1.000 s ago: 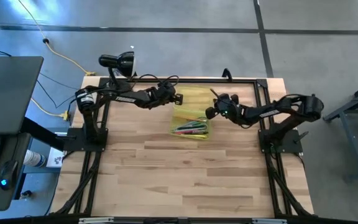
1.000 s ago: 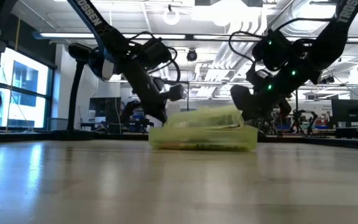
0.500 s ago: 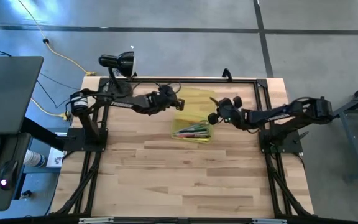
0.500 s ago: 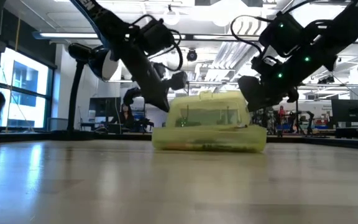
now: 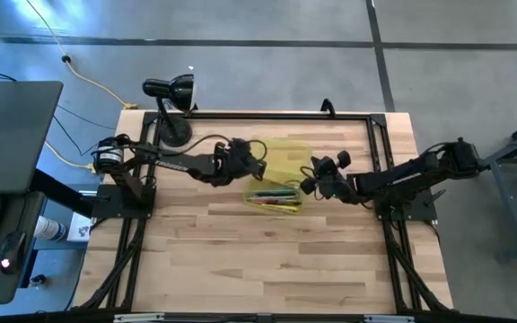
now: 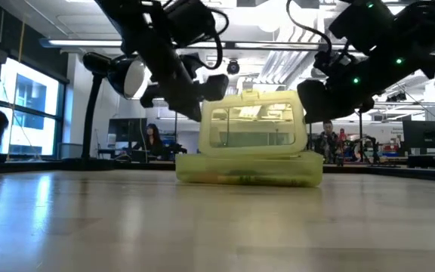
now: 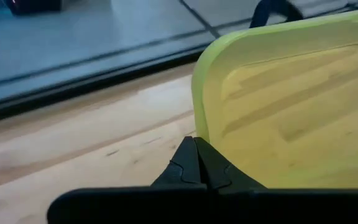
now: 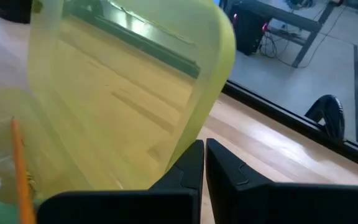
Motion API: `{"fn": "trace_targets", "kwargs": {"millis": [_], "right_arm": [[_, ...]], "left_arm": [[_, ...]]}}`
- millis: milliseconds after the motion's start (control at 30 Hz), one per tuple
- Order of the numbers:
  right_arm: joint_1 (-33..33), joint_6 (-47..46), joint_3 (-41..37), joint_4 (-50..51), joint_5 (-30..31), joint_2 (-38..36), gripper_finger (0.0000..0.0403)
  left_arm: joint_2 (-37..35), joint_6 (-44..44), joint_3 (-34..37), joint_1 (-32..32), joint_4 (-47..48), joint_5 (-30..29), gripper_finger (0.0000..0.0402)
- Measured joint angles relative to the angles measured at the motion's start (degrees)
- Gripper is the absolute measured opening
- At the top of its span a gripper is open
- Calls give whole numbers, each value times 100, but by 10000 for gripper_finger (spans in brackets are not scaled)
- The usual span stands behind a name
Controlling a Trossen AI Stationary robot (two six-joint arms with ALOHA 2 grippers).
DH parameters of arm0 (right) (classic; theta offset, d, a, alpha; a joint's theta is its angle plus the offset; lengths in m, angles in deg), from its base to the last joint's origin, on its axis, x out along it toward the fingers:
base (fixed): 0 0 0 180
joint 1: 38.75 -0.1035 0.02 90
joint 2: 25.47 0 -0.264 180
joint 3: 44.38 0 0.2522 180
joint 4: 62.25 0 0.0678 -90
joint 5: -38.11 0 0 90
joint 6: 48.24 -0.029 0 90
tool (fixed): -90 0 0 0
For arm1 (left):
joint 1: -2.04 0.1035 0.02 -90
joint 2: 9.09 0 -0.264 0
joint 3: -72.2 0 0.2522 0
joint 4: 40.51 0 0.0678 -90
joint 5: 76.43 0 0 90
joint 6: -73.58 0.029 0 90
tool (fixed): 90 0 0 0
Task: Pick & place school supplies into a supply box
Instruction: Close the yellow supply box
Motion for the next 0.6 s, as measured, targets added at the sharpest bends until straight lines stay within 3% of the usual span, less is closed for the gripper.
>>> {"fn": "trace_targets", "kwargs": {"millis": [233, 600], "right_arm": [[-511, -68, 0, 199, 602, 0, 0], [-1153, -828, 8, 974, 631, 0, 0]], "left_arm": [[0, -11, -7, -459, 89, -543, 10], [11, -492, -7, -1039, 354, -842, 10]]}}
